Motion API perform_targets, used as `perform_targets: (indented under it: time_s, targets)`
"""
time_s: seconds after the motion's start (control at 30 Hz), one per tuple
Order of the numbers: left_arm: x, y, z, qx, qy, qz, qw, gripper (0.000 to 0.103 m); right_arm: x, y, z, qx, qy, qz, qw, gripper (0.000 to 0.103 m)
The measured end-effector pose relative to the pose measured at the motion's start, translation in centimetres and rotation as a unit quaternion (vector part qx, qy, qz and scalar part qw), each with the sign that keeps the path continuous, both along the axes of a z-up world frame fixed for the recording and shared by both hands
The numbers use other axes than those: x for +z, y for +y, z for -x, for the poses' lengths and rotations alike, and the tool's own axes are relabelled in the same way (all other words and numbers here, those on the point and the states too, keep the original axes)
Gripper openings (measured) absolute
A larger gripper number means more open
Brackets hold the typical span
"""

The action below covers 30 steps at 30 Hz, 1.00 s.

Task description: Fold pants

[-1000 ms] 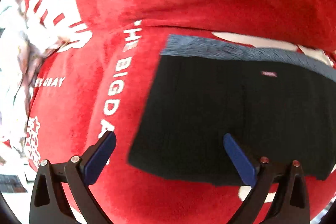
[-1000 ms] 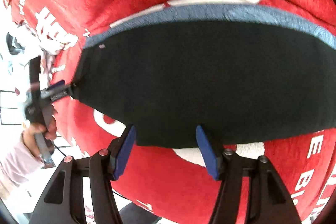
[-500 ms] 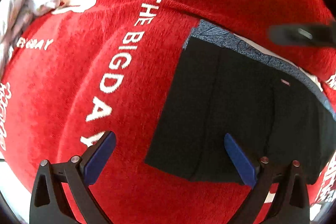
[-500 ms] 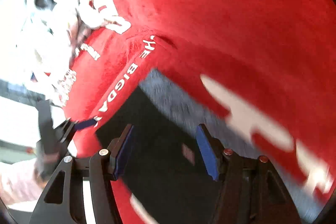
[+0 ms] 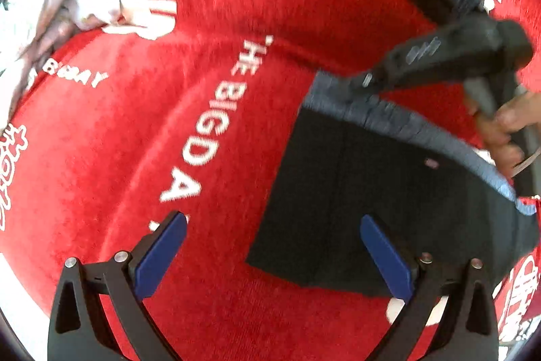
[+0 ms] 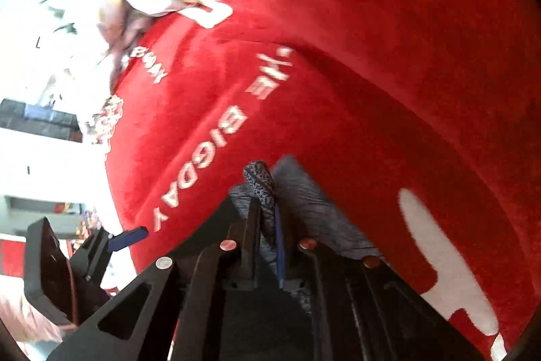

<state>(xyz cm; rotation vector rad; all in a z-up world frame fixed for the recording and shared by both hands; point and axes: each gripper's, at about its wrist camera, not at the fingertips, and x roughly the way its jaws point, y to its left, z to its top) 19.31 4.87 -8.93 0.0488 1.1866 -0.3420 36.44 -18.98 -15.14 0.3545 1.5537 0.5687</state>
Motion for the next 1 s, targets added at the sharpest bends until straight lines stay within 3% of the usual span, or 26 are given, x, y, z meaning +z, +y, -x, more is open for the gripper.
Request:
perform_targets:
  time_s: [0.1, 0.17, 0.23, 0.3, 0.37, 0.43, 0.6, 0.73, 0.87, 1.0]
  targets:
    - [-1.2, -1.4, -0.6, -0.013, 0.012, -0.023, 0.9996, 0.103, -1.6, 0.9, -0.2, 0.006, 0.003, 0.048, 0.999, 0.008]
    - [-2.8, -2.2, -0.8, -0.023, 0.026, -0.057, 0.9978, 0.103, -2.6, 0.5, 0.1, -0.030, 0.003, 0.066, 0.997, 0.013]
    - [-3.0, -2.2, -0.5, -0.024, 0.026, -0.059, 0.9976, 0.103, -1.6, 0.0, 0.5, -0.069, -0.008, 0.082, 0.994, 0.023]
    - [-2.6, -2.2, 0.0, -0.029, 0.027, -0.061, 0.9974, 0.103, -0.3, -0.4, 1.4, -0.070, -0.017, 0.098, 0.993, 0.024]
    - [-2.1, -2.4, 0.6, -0.036, 0.028, -0.075, 0.9961, 0.103, 1.7, -1.1, 3.2, -0.067, -0.035, 0.117, 0.990, 0.030]
    - [-1.5, -2.9, 1.3, -0.050, 0.032, -0.081, 0.9949, 0.103, 3.6, -2.9, 6.0, -0.087, -0.043, 0.124, 0.987, 0.048]
    - [0.8, -7.0, 4.3, -0.118, 0.031, -0.096, 0.9878, 0.103, 6.3, -9.8, 15.0, -0.181, 0.007, 0.100, 0.978, 0.050]
    - [1.9, -12.2, 6.6, -0.178, 0.035, -0.093, 0.9789, 0.103, 7.4, -15.6, 23.0, -0.267, 0.046, 0.100, 0.957, 0.052]
    - [2.6, -19.0, 10.1, -0.236, 0.032, -0.093, 0.9667, 0.103, 7.7, -21.5, 31.4, -0.360, 0.079, 0.093, 0.925, 0.052]
    - [2.9, -26.6, 14.0, -0.280, 0.030, -0.091, 0.9551, 0.103, 8.3, -26.8, 37.6, -0.425, 0.083, 0.102, 0.896, 0.052]
